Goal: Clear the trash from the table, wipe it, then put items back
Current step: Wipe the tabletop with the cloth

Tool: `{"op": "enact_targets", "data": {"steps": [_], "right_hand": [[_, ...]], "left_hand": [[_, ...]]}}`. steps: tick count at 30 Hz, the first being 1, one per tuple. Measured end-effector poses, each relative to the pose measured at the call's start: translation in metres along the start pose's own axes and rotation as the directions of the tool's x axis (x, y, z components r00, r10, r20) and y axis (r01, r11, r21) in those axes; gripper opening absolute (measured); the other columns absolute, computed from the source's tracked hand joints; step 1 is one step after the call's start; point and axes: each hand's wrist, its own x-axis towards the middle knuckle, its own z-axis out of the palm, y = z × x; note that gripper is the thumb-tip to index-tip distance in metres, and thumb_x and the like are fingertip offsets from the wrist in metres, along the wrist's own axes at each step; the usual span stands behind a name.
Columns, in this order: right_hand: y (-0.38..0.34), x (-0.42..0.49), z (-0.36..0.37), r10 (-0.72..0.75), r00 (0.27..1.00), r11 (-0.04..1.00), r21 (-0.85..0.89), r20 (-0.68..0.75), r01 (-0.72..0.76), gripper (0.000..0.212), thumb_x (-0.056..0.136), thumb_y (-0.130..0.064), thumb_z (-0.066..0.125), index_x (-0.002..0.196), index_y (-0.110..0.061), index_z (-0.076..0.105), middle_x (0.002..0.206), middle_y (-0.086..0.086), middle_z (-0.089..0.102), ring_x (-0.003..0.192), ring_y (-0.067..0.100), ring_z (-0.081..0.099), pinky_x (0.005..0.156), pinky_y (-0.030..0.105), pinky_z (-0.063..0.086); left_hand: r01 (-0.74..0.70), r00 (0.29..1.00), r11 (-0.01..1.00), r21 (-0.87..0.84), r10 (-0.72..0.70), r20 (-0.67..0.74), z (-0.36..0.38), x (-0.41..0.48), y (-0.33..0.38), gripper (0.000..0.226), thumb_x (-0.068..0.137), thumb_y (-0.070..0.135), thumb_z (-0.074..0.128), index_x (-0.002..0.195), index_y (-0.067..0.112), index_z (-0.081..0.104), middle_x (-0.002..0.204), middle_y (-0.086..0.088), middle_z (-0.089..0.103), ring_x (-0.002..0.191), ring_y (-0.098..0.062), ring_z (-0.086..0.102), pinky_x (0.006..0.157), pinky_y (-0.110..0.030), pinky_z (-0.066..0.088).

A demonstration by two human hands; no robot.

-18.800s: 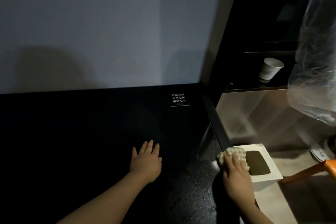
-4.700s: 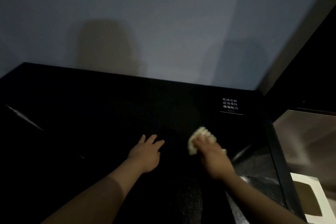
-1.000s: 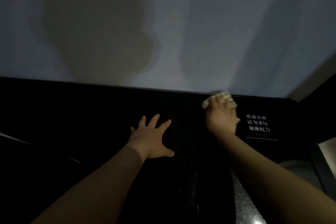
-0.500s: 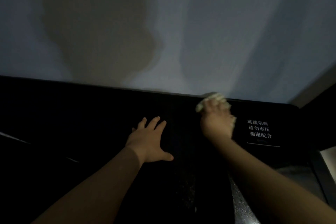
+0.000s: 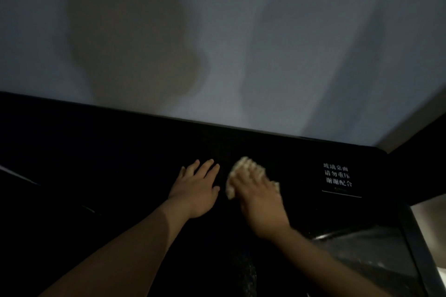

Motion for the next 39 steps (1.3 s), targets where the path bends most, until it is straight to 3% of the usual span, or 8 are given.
{"op": "enact_targets", "data": {"steps": [3, 9, 15, 22, 28, 34, 36, 39], "right_hand": [[0.017, -0.013, -0.011, -0.125, 0.992, 0.989, -0.082, -0.023, 0.123, 0.047, 0.076, -0.028, 0.045, 0.12, -0.027, 0.063, 0.127, -0.001, 0.062, 0.113, 0.022, 0.062, 0.1, 0.031, 0.043], [0.027, -0.021, -0.011, 0.538, 0.84, 0.843, 0.06, -0.069, -0.535, 0.044, 0.097, -0.022, 0.029, 0.141, -0.024, 0.033, 0.154, 0.007, 0.024, 0.14, 0.031, 0.023, 0.112, 0.042, 0.023], [-0.05, -0.043, 0.003, -0.081, 0.996, 0.996, 0.046, 0.031, 0.079, 0.058, 0.089, -0.032, 0.023, 0.145, -0.026, 0.036, 0.154, -0.002, 0.025, 0.142, 0.025, 0.027, 0.114, 0.037, 0.013], [-0.01, -0.046, -0.01, 0.583, 0.812, 0.81, 0.088, -0.029, -0.579, 0.05, 0.097, -0.029, 0.018, 0.146, -0.026, 0.027, 0.158, 0.004, 0.016, 0.144, 0.026, 0.014, 0.113, 0.039, 0.018], [-0.081, -0.058, 0.013, 0.079, 0.989, 0.994, 0.062, 0.128, -0.087, 0.05, 0.081, -0.034, 0.037, 0.13, -0.033, 0.047, 0.136, -0.006, 0.055, 0.121, 0.021, 0.057, 0.094, 0.037, 0.047], [-0.025, -0.07, 0.001, 0.578, 0.816, 0.814, 0.074, -0.011, -0.576, 0.05, 0.098, -0.026, 0.023, 0.148, -0.025, 0.025, 0.158, 0.003, 0.016, 0.147, 0.024, 0.01, 0.116, 0.038, 0.013], [-0.062, -0.067, 0.003, 0.631, 0.776, 0.772, 0.087, 0.014, -0.629, 0.048, 0.097, -0.024, 0.028, 0.145, -0.027, 0.029, 0.156, 0.006, 0.021, 0.143, 0.028, 0.021, 0.111, 0.04, 0.023], [-0.111, -0.068, 0.02, 0.37, 0.926, 0.925, 0.06, 0.08, -0.375, 0.047, 0.08, -0.031, 0.035, 0.123, -0.031, 0.055, 0.133, 0.0, 0.057, 0.117, 0.025, 0.059, 0.089, 0.035, 0.051]], "left_hand": [[-0.016, 1.0, 1.0, 0.012, 0.016, 0.015, 0.0, -0.012, -0.001, 0.056, 0.103, 0.038, 0.022, 0.152, 0.026, -0.001, 0.16, 0.008, -0.01, 0.147, -0.019, -0.008, 0.12, -0.041, -0.002], [0.038, 0.999, 0.999, -0.019, -0.037, 0.024, 0.007, -0.044, -0.009, 0.056, 0.102, 0.041, 0.023, 0.152, 0.027, 0.0, 0.16, 0.004, -0.011, 0.147, -0.019, -0.004, 0.12, -0.041, -0.002], [0.041, 0.998, 0.999, 0.002, -0.041, 0.057, 0.014, -0.059, -0.016, 0.055, 0.103, 0.037, 0.022, 0.152, 0.026, 0.002, 0.16, 0.005, -0.009, 0.147, -0.019, -0.008, 0.12, -0.042, 0.004], [-0.038, 0.997, 0.999, -0.016, 0.038, 0.061, 0.024, -0.074, -0.033, 0.055, 0.103, 0.031, 0.023, 0.152, 0.025, -0.001, 0.16, 0.005, -0.012, 0.147, -0.02, -0.011, 0.121, -0.042, -0.001], [-0.082, 0.993, 0.997, -0.002, 0.082, 0.088, 0.019, -0.068, -0.038, 0.055, 0.103, 0.029, 0.025, 0.153, 0.025, 0.0, 0.16, 0.005, -0.012, 0.147, -0.021, -0.011, 0.12, -0.041, 0.0], [-0.164, 0.979, 0.986, 0.031, 0.158, 0.129, 0.019, -0.076, -0.049, 0.055, 0.104, 0.029, 0.024, 0.153, 0.023, -0.001, 0.16, 0.004, -0.013, 0.147, -0.021, -0.012, 0.121, -0.041, -0.001], [-0.193, 0.971, 0.981, 0.033, 0.187, 0.147, 0.018, -0.075, -0.052, 0.055, 0.104, 0.029, 0.025, 0.152, 0.024, -0.001, 0.16, 0.004, -0.013, 0.147, -0.021, -0.012, 0.121, -0.042, 0.0], [-0.228, 0.961, 0.972, 0.051, 0.216, 0.17, 0.013, -0.072, -0.055, 0.055, 0.103, 0.029, 0.025, 0.152, 0.024, 0.0, 0.16, 0.005, -0.012, 0.147, -0.021, -0.011, 0.12, -0.041, 0.003]]}}
